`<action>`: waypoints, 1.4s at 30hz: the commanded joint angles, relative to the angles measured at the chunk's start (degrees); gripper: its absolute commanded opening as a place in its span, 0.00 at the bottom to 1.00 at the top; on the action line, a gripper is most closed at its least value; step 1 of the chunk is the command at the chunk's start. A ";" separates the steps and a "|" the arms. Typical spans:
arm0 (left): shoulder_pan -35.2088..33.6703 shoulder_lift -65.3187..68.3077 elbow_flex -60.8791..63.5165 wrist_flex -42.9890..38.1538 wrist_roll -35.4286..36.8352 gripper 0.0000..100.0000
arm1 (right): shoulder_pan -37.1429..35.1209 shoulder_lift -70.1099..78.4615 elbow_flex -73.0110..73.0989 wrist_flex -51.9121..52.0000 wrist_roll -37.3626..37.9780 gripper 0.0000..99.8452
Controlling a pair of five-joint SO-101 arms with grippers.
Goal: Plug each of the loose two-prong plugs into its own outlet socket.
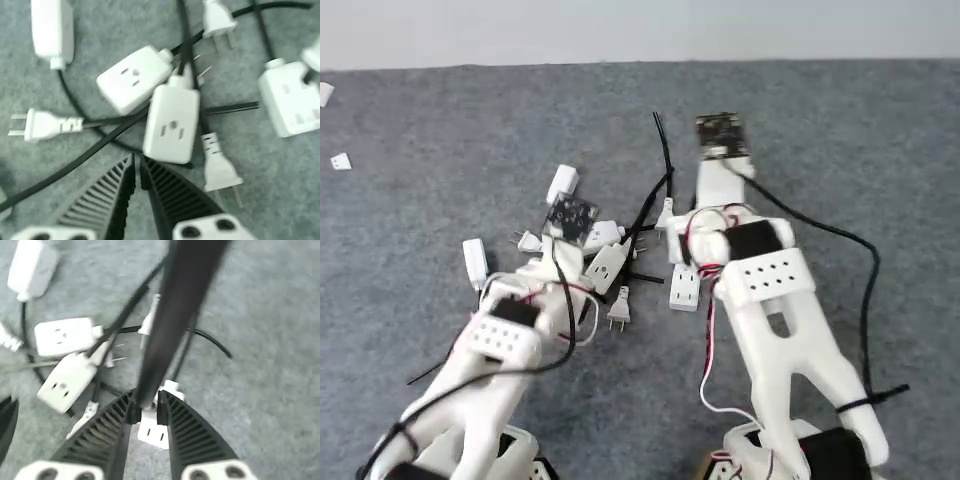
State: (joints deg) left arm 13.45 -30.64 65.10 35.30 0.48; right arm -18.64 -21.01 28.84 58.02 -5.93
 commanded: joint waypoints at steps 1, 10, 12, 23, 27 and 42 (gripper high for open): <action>-4.04 13.89 -14.64 7.03 0.70 0.01 | -2.42 -4.18 -1.76 2.77 3.52 0.01; -3.52 31.82 -31.34 23.56 -17.76 0.01 | -6.55 -14.64 -3.43 12.44 11.08 0.01; -1.67 28.66 -27.74 22.51 -20.40 0.01 | -5.58 -15.34 -1.32 10.77 10.02 0.01; 0.44 16.44 -15.34 14.33 -22.33 0.01 | 2.24 -13.23 19.34 -17.36 4.57 0.01; 0.44 17.93 -16.57 14.77 -22.33 0.01 | 2.59 -13.23 21.98 -21.05 4.57 0.01; 0.44 18.11 -16.57 14.77 -22.33 0.01 | 2.77 -13.14 31.03 -28.09 5.01 0.01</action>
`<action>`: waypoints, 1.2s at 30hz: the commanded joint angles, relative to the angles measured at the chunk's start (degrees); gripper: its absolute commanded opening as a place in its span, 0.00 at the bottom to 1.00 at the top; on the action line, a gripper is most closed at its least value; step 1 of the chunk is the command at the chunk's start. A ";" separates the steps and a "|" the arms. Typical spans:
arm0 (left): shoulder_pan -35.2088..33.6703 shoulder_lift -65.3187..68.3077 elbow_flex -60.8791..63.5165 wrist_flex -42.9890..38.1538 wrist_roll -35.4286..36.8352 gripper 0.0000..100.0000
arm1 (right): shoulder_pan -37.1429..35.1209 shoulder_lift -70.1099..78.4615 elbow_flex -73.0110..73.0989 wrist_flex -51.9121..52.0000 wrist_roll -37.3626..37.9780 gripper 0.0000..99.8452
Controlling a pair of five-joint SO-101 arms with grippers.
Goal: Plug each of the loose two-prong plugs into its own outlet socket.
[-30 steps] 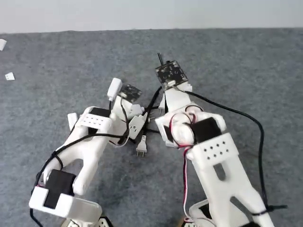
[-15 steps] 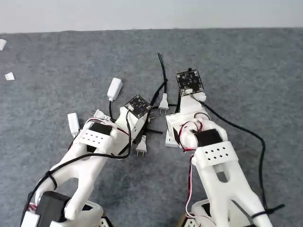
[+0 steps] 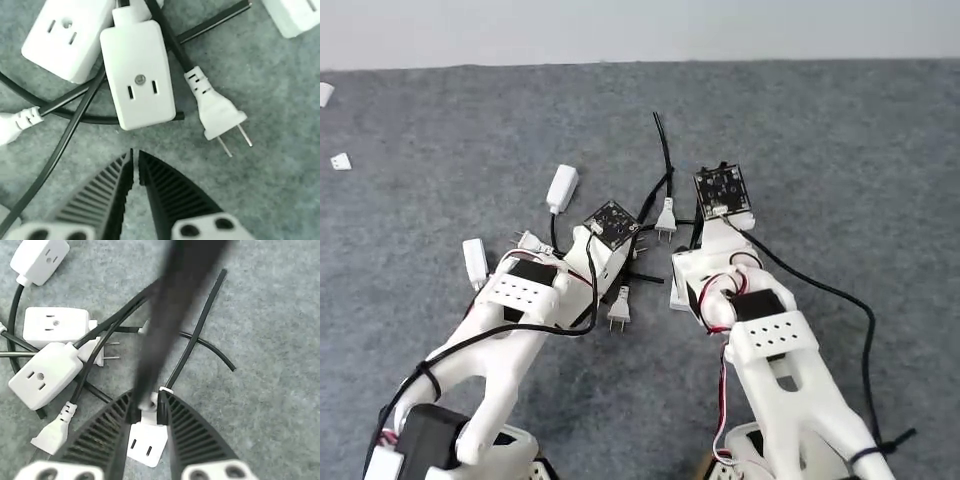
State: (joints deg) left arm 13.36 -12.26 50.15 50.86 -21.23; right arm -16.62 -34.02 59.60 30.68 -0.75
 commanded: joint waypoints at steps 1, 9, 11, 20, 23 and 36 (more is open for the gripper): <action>0.53 -0.26 -1.63 -0.79 -0.62 0.01 | 0.75 -0.13 0.53 -0.75 -0.09 0.01; 0.53 -0.26 -1.63 -0.79 -0.62 0.01 | 1.80 -0.48 0.62 -0.84 -0.09 0.01; 0.53 -0.26 -1.63 -0.79 -0.70 0.01 | 2.42 -0.84 0.62 -0.84 -0.09 0.01; 0.53 -0.26 -1.63 -0.79 -0.79 0.01 | 2.24 -0.22 0.88 -0.84 -0.09 0.01; 0.53 -0.26 -1.63 -0.79 -0.79 0.01 | 2.24 -0.13 2.46 -0.75 0.00 0.01; 0.53 -0.26 -1.63 -0.79 -0.70 0.01 | 0.75 -0.75 4.57 -0.31 3.69 0.01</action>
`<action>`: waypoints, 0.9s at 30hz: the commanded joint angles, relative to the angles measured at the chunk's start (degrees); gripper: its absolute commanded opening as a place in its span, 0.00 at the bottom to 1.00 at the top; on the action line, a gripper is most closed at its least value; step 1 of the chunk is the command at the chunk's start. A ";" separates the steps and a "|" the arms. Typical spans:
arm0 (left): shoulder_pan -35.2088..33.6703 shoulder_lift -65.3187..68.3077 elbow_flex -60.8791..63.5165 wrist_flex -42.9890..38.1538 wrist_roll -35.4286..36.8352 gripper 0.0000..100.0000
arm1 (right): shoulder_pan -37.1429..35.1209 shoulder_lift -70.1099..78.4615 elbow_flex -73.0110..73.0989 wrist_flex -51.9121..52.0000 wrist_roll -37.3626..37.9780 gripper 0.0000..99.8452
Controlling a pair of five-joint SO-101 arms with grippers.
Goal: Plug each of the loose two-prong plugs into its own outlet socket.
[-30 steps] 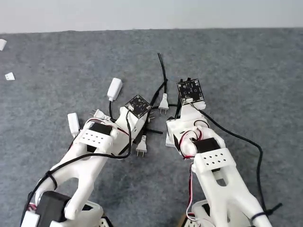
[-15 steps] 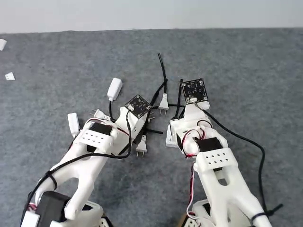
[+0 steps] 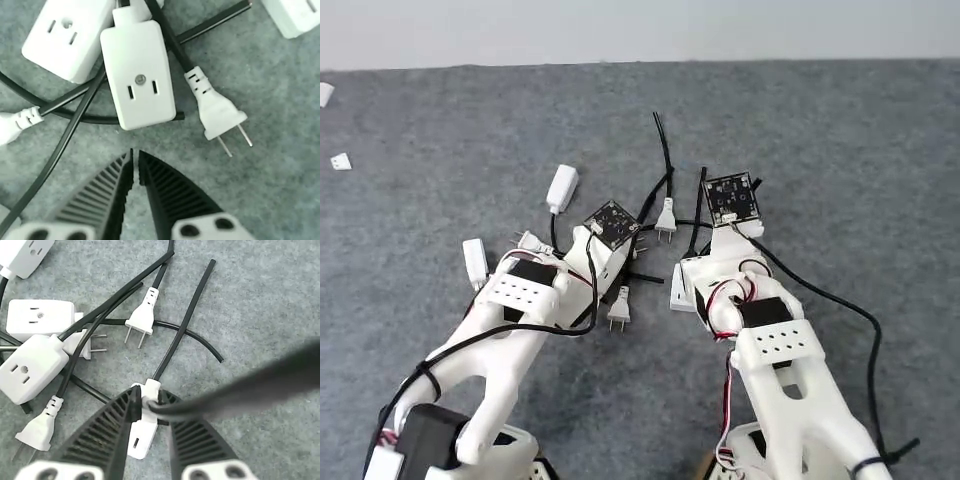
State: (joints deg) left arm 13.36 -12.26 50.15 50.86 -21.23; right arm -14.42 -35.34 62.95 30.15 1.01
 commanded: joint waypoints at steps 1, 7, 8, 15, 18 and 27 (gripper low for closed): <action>0.53 -0.26 -1.63 -0.79 -0.70 0.01 | -1.98 0.57 1.23 0.22 2.90 0.01; 0.53 -0.35 -1.71 -0.79 -0.70 0.01 | -4.18 0.48 1.05 0.31 6.77 0.01; 0.53 -0.35 -1.71 -0.79 -0.70 0.01 | -4.35 0.57 1.05 0.31 7.03 0.01; 0.53 -0.35 -1.71 -0.79 -0.70 0.01 | -4.26 0.40 -0.70 1.54 7.21 0.01; 0.53 -0.35 -1.71 -0.79 -0.70 0.01 | -4.35 0.40 -3.08 3.91 7.21 0.01; 0.53 -0.35 -1.71 -0.79 -0.70 0.01 | -4.44 0.48 -4.57 4.09 9.41 0.01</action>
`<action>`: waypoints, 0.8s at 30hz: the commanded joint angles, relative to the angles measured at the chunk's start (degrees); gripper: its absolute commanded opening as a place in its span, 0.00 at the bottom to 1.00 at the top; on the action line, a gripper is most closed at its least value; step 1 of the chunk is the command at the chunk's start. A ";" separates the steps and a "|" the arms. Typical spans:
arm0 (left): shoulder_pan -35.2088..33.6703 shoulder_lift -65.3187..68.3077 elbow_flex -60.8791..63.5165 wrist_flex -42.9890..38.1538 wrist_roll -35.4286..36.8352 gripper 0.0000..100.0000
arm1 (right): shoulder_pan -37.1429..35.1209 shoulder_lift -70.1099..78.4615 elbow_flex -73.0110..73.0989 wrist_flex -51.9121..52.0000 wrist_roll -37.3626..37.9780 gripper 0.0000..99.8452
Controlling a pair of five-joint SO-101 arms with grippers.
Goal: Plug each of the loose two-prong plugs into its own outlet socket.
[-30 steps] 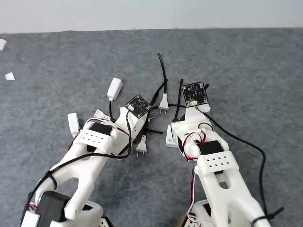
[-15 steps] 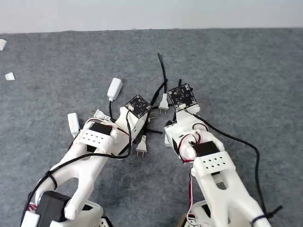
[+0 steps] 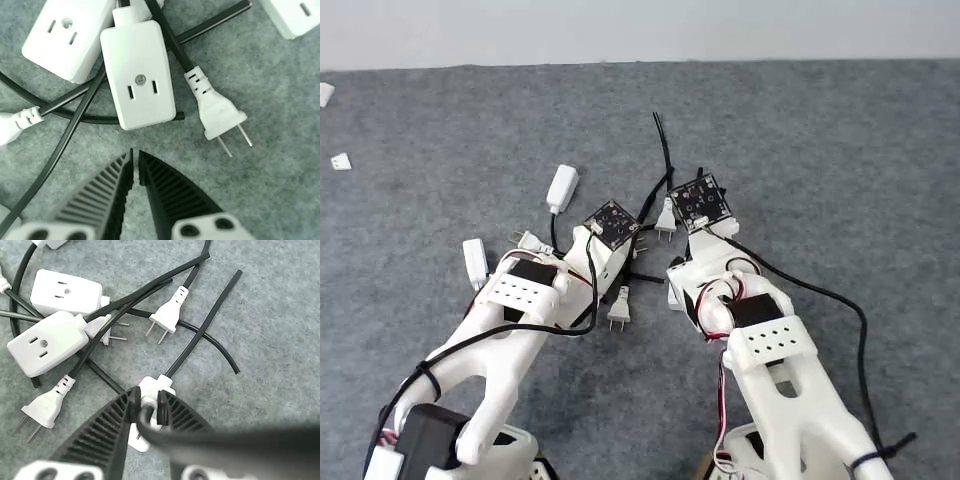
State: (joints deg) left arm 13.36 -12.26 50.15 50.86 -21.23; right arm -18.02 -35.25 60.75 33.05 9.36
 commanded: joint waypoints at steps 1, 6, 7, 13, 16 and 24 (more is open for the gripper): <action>0.53 -0.35 -1.71 -0.79 -0.70 0.01 | -0.66 0.40 -2.73 1.27 1.05 0.01; 0.53 -0.35 -1.71 -0.79 -0.70 0.01 | -0.75 0.84 -2.81 1.36 2.29 0.01; 0.53 -0.35 -1.71 -0.79 -0.70 0.01 | -0.75 0.40 -2.81 1.36 2.99 0.01; 0.53 -0.35 -1.71 -0.79 -0.70 0.01 | -0.57 0.40 -8.97 7.34 3.43 0.01; 0.53 -0.35 -1.71 -0.79 -0.70 0.01 | -0.75 0.66 -10.37 8.57 3.43 0.01; 0.53 -0.35 -1.71 -0.79 -0.70 0.01 | -0.48 1.10 -8.53 6.55 3.34 0.01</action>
State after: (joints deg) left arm 13.36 -12.26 50.15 50.86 -21.23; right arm -18.46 -33.93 54.07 41.32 12.26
